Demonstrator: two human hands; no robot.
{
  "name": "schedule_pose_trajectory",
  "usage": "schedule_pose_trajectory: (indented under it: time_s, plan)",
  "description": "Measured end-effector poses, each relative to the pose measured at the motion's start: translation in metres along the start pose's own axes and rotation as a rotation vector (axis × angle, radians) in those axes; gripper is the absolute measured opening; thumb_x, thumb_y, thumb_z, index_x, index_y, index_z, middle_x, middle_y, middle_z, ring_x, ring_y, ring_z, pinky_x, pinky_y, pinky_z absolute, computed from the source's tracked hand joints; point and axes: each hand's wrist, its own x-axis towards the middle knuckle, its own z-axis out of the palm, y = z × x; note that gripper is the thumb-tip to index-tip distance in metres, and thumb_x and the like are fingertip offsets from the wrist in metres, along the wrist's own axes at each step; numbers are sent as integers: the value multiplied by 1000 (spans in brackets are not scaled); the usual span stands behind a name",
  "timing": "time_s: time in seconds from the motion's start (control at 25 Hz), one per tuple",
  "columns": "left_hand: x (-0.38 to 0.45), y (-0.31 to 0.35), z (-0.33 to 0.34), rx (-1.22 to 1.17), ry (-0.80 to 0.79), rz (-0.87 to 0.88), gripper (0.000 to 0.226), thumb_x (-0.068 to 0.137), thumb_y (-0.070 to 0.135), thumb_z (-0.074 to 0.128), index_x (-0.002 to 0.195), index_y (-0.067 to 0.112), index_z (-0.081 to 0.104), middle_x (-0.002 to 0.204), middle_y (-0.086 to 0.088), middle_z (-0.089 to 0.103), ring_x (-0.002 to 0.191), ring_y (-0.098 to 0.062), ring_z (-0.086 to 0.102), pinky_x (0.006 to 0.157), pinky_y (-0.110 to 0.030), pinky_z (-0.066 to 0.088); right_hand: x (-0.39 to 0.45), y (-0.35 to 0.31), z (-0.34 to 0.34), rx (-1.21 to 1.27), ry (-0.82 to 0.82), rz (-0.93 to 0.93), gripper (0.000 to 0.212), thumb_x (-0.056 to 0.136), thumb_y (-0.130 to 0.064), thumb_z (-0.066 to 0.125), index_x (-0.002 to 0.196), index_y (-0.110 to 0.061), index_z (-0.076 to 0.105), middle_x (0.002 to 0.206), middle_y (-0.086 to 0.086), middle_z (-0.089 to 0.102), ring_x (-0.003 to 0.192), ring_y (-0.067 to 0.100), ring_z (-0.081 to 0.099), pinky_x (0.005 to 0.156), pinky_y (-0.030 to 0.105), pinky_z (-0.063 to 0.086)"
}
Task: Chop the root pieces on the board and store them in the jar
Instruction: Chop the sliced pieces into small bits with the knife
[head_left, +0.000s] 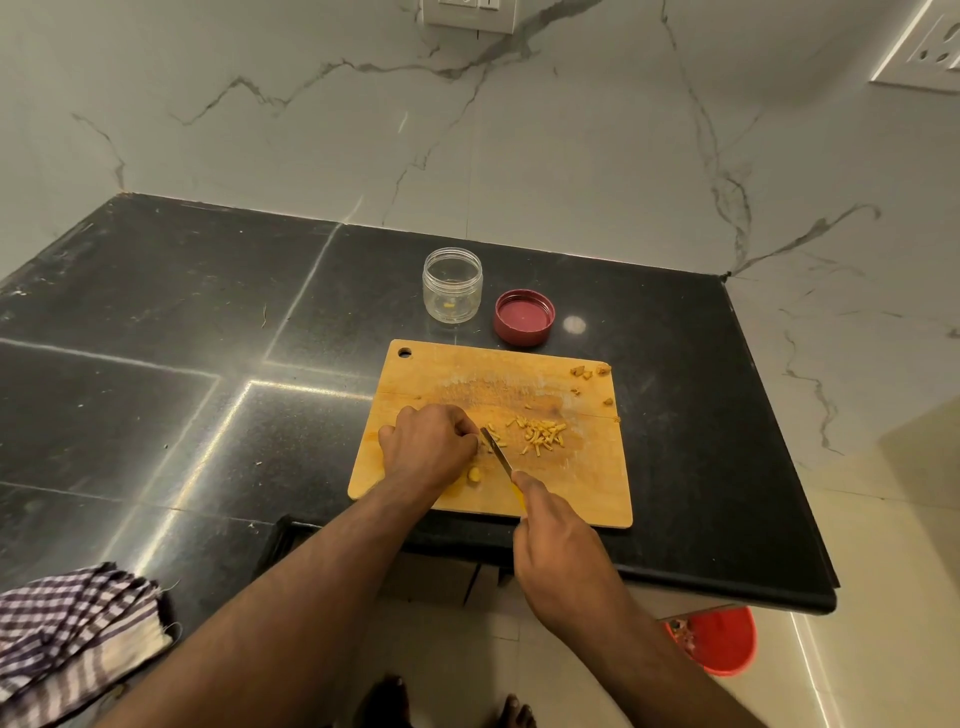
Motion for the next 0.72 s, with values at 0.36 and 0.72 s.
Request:
schedule_pose_trajectory:
  time_s: [0.36,0.72]
  plan:
    - [3,-2,4,-12,2,-13,10,91,41,66,94,37,74,96,17,69,105,-16,52,90,-45,40,11,0,2,-14,-57,7,50,102,-21,36,150,-25,26,125,1,55,102,15,54,86,30,47]
    - [1,-2,-1,-68,9,24,11,92,33,66,100,36,74,102,16,70,107,-13,54,92,-44,37,-22,11,-15,72,33,39,47,104,-24,36,149,-32,28,125,-10,52,100,7,52,84,21,44]
